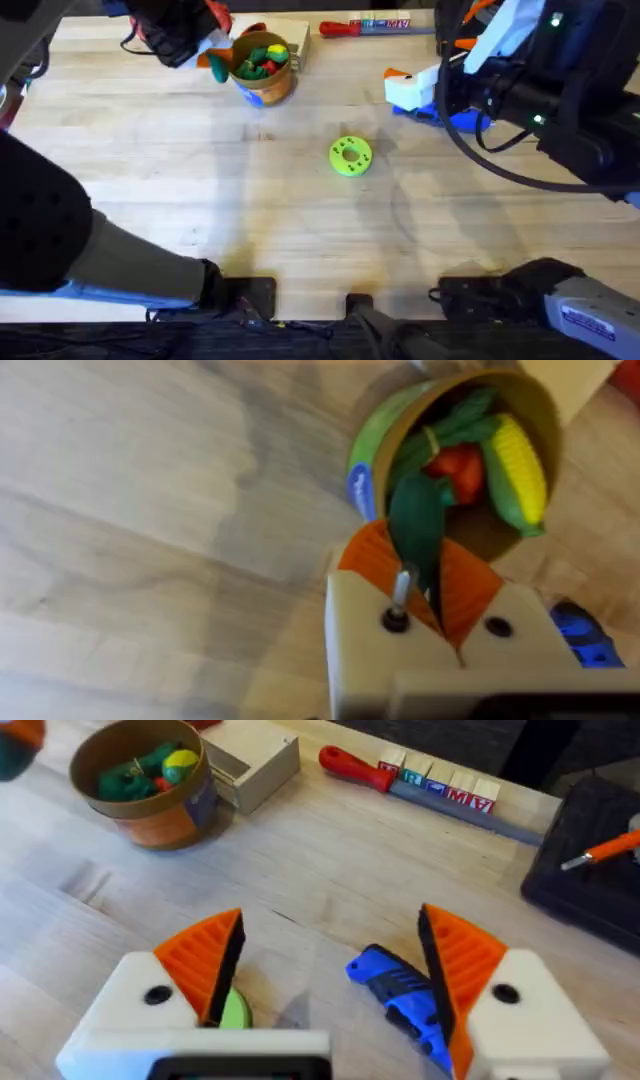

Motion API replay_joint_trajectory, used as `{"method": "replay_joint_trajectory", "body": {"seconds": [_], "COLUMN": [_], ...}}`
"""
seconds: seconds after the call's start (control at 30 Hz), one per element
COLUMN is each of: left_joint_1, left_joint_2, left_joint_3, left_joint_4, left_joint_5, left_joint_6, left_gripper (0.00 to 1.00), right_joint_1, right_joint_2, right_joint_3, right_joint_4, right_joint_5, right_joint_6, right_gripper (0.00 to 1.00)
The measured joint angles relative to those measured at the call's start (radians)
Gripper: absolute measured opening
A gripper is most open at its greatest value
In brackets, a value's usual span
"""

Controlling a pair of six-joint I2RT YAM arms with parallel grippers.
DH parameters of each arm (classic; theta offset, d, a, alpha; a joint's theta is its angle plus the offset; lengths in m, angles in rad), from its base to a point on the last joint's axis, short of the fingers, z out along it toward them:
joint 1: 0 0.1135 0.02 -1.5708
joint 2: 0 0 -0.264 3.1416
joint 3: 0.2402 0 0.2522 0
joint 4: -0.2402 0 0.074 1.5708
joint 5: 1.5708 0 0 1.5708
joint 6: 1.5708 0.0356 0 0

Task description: Pick up the gripper from the table and insert it into the empty holder that is missing its gripper. Then pick up a screw, insert it into the mounting hole, and use the screwdriver to tighten it. Finally, clean up the table by picking up the vegetable and placing it into the bucket.

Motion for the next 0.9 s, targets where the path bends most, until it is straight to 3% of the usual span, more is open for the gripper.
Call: {"method": "replay_joint_trajectory", "body": {"seconds": [0.13,0.27,0.3,0.33,0.47,0.63,0.67,0.7,0.9], "left_joint_1": [-0.055,-0.111,-0.121,-0.129,-0.116,-0.107,-0.108,-0.121,-0.198], "left_joint_2": [0.013,0.040,0.047,0.065,0.070,0.053,0.042,-0.012,-0.212], "left_joint_3": [0.000,0.000,0.000,0.000,0.000,0.013,0.020,0.043,0.065], "left_joint_4": [0.122,0.228,0.248,0.260,0.239,0.118,0.086,-0.006,-0.201], "left_joint_5": [0.029,0.029,0.030,0.029,0.029,0.028,0.028,0.022,-0.026], "left_joint_6": [0.001,0.000,0.001,-0.001,0.000,0.034,0.057,0.132,0.325], "left_gripper": [0.057,0.369,0.511,0.767,0.806,0.815,0.816,0.815,0.816], "right_joint_1": [0.000,0.000,0.000,0.000,0.000,0.000,0.000,-0.005,-0.047], "right_joint_2": [0.000,0.000,0.000,0.000,0.000,-0.037,-0.056,-0.115,-0.212], "right_joint_3": [0.000,0.000,0.000,0.000,0.000,0.006,0.015,0.075,0.262], "right_joint_4": [0.000,0.000,-0.001,-0.012,-0.029,-0.066,-0.093,-0.211,-0.558], "right_joint_5": [0.000,0.000,0.000,0.000,0.000,0.000,0.000,0.000,0.000], "right_joint_6": [0.000,0.000,0.000,0.000,0.000,0.000,0.000,-0.006,-0.025], "right_gripper": [0.991,0.991,0.991,0.991,0.991,0.991,0.991,0.992,0.991]}}
